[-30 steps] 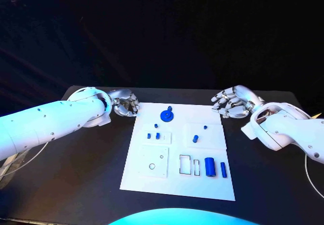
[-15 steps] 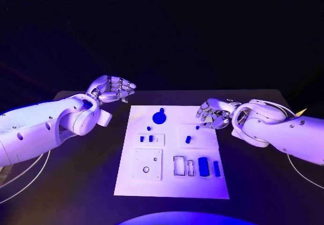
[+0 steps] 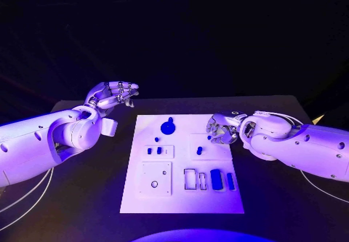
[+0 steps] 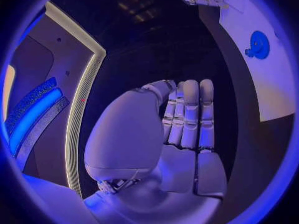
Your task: Assemble the parts on the task board
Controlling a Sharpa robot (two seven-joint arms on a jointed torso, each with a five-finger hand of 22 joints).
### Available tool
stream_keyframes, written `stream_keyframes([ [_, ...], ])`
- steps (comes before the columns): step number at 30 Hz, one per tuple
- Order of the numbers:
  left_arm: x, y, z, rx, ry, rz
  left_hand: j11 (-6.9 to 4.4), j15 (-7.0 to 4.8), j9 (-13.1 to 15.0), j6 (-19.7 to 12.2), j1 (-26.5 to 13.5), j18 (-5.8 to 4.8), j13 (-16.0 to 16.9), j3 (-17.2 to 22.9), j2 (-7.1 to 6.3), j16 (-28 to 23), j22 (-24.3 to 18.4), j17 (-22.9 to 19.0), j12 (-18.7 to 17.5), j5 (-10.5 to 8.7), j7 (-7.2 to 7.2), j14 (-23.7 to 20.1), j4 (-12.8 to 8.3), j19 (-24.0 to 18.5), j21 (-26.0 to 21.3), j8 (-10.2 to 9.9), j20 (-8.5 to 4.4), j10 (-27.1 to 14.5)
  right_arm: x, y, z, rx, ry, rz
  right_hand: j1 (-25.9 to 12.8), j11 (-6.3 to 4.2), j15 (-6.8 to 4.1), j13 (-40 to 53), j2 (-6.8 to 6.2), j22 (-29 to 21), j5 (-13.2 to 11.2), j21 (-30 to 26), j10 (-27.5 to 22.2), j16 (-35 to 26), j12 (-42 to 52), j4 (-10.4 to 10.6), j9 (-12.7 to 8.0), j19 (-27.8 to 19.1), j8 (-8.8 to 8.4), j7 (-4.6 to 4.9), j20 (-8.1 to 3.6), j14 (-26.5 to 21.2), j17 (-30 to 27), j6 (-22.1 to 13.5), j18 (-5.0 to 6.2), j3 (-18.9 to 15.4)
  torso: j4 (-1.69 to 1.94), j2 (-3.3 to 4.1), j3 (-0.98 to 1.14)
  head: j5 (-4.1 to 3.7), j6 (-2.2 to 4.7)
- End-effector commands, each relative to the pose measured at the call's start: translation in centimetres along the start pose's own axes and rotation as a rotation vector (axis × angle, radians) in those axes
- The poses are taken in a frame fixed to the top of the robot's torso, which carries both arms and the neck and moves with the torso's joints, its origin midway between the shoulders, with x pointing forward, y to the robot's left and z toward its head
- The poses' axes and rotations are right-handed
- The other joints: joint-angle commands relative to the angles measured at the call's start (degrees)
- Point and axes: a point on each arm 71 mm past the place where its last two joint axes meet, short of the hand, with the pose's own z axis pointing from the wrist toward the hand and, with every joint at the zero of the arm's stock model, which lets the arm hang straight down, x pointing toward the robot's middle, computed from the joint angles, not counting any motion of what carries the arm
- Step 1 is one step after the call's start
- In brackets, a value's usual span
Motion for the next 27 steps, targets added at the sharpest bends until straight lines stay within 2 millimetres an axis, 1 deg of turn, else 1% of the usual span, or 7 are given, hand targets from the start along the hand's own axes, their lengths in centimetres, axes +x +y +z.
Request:
stream_keyframes([
  [1,0.1,-0.1,0.0,0.011,-0.006,-0.031,-0.10,0.00,0.08,-0.23,-0.37,0.81,0.08,-0.31,-0.02,-0.20,-0.05,-0.04,0.20,0.02,-0.12,0.31,0.09,-0.15,-0.29,0.32,-0.04,-0.39,0.3,0.2,0.1,0.000,0.011,-0.049,-0.29,-0.05,-0.12,0.15,0.24,1.97,-0.30,1.13,0.51,0.95,-0.16,-0.03,0.16,0.74,0.24,-0.12,-0.11,1.38,0.66,0.71,-1.10,0.13,-0.04,-0.06,0.11,0.05,-0.28],
  [4,0.1,-0.1,-0.1,0.005,-0.010,-0.022,-0.12,-0.01,0.10,-0.23,-0.47,0.82,0.10,-0.36,-0.04,-0.21,-0.09,-0.05,0.27,-0.01,-0.13,0.32,0.06,-0.12,-0.34,0.35,-0.04,-0.41,0.4,0.4,0.1,-0.007,0.009,-0.045,-0.59,-0.34,-0.28,0.40,0.64,3.33,0.16,3.42,1.64,2.89,0.18,0.24,0.45,1.73,0.70,-0.37,-0.40,2.03,2.00,1.85,-1.46,0.85,-0.03,-0.05,0.16,0.12,-0.42],
  [9,0.1,0.0,-0.1,-0.005,-0.009,-0.015,-0.13,-0.02,0.13,-0.24,-0.61,0.83,0.13,-0.44,-0.08,-0.23,-0.16,-0.05,0.37,-0.05,-0.14,0.33,0.04,-0.08,-0.43,0.40,-0.04,-0.43,0.6,0.6,0.1,-0.011,0.007,-0.040,-0.19,-1.13,-0.93,0.95,1.52,5.13,0.88,6.42,3.89,5.21,0.61,-0.11,1.11,2.98,1.71,-1.08,-0.91,2.54,3.58,4.00,-1.98,2.82,-0.05,-0.07,0.12,0.21,-0.57],
  [15,0.1,0.0,0.0,-0.011,-0.005,-0.010,-0.13,-0.03,0.14,-0.25,-0.66,0.83,0.14,-0.47,-0.10,-0.23,-0.18,-0.05,0.39,-0.06,-0.15,0.34,0.03,-0.07,-0.46,0.41,-0.04,-0.45,0.8,0.7,0.2,-0.010,0.017,-0.040,0.01,-1.55,-1.30,1.31,2.07,5.84,1.68,7.30,5.06,5.63,0.51,-0.89,1.63,3.27,2.29,-1.47,-1.21,2.41,3.47,5.12,-2.13,4.28,-0.06,-0.09,0.08,0.29,-0.68],
  [23,0.2,0.0,0.0,-0.015,-0.001,-0.004,-0.14,-0.03,0.15,-0.28,-0.72,0.83,0.15,-0.51,-0.13,-0.24,-0.22,-0.06,0.44,-0.08,-0.16,0.35,-0.01,-0.04,-0.51,0.43,-0.04,-0.49,1.2,0.9,0.3,-0.012,0.032,-0.043,0.09,-1.72,-1.44,1.45,2.25,6.54,1.79,8.61,5.52,6.34,0.45,-1.33,1.86,3.80,2.54,-1.62,-1.31,2.50,4.10,5.57,-2.37,4.75,-0.06,-0.12,0.03,0.33,-0.94],
  [27,0.2,0.0,-0.1,-0.017,-0.001,-0.003,-0.15,-0.06,0.15,-0.36,-0.69,0.84,0.16,-0.53,-0.18,-0.25,-0.29,-0.06,0.48,-0.10,-0.18,0.36,-0.17,0.01,-0.59,0.44,-0.06,-0.61,1.3,1.0,0.4,-0.011,0.033,-0.047,-0.14,-1.69,-1.45,1.46,2.05,6.61,1.72,8.67,5.49,6.50,0.30,-1.39,1.89,3.82,2.48,-1.58,-1.34,2.52,4.18,5.48,-2.38,4.76,-0.04,-0.09,0.03,0.34,-0.97],
])
